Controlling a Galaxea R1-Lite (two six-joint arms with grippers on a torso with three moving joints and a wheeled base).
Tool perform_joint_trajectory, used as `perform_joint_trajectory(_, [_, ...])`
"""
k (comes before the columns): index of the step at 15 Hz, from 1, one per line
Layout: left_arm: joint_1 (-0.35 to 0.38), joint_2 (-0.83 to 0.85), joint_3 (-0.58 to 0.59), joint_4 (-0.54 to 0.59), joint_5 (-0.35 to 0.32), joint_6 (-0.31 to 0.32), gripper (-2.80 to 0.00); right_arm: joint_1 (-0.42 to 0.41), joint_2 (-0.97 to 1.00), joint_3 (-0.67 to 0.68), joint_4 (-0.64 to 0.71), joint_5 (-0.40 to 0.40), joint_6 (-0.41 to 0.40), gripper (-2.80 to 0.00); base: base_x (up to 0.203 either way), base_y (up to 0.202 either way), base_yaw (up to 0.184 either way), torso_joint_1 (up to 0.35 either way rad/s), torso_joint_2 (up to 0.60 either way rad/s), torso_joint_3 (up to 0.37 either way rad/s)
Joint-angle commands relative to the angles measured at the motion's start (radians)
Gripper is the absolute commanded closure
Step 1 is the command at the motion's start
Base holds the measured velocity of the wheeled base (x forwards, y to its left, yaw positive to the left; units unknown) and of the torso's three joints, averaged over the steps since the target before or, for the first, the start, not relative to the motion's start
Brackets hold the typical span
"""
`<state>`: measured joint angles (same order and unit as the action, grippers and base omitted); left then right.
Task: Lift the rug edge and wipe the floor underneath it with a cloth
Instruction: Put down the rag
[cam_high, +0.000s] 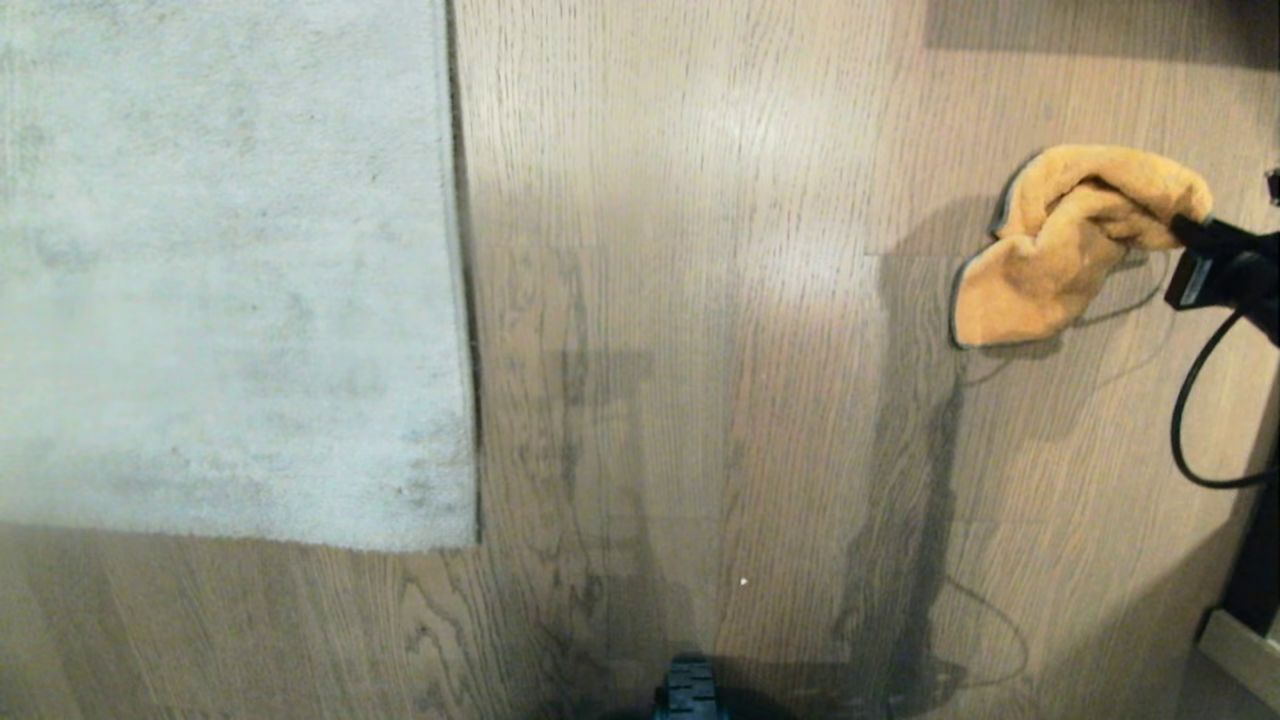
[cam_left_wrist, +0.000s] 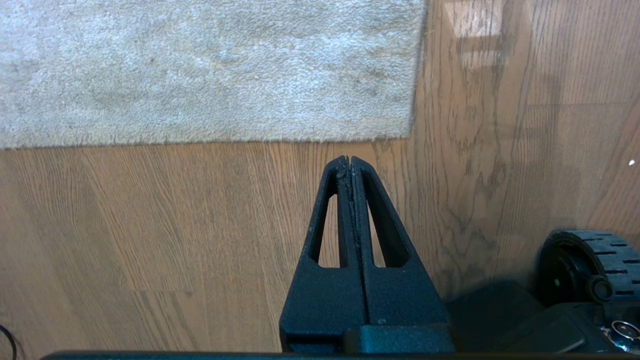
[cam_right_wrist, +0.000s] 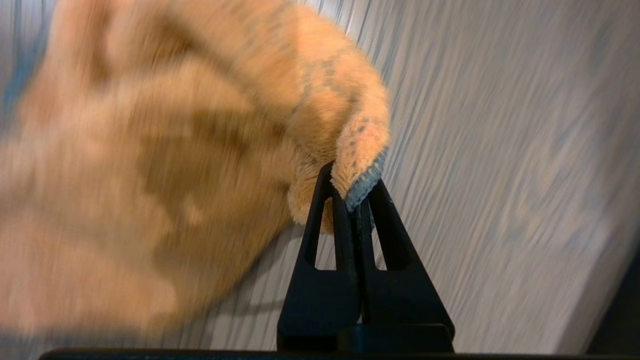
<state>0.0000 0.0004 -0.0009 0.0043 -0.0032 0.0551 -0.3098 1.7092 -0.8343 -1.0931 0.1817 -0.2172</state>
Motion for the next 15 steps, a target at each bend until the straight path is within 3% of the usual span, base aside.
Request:
perform_joint_trajectory(1, [0.000,0.000,0.001,0.000,0.000,0.000,0.00,0.000,0.015,0.108,-0.068,0.010,-0.001,0.00,0.000,0.000,0.000,0.000,0.00,0.000])
perform_joint_trajectory(4, [0.000,0.000,0.001,0.000,0.000,0.000,0.00,0.004,0.063,0.211,-0.213,0.032,0.003,0.00,0.000,0.000,0.000,0.000,0.00,0.000])
perform_joint_trajectory(11, [0.000,0.000,-0.001,0.000,0.000,0.000,0.00,0.014,0.078,0.219,-0.251,0.081,0.006,0.00,0.000,0.000,0.000,0.000,0.00,0.000])
perform_joint_trajectory(12, [0.000,0.000,-0.001,0.000,0.001,0.000,0.00,0.015,0.079,0.218,-0.251,0.082,0.006,-2.80,0.000,0.000,0.000,0.000,0.00,0.000])
perform_joint_trajectory(15, [0.000,0.000,0.001,0.000,0.000,0.000,0.00,0.032,0.073,0.216,-0.253,0.121,0.001,-2.80,0.000,0.000,0.000,0.000,0.00,0.000])
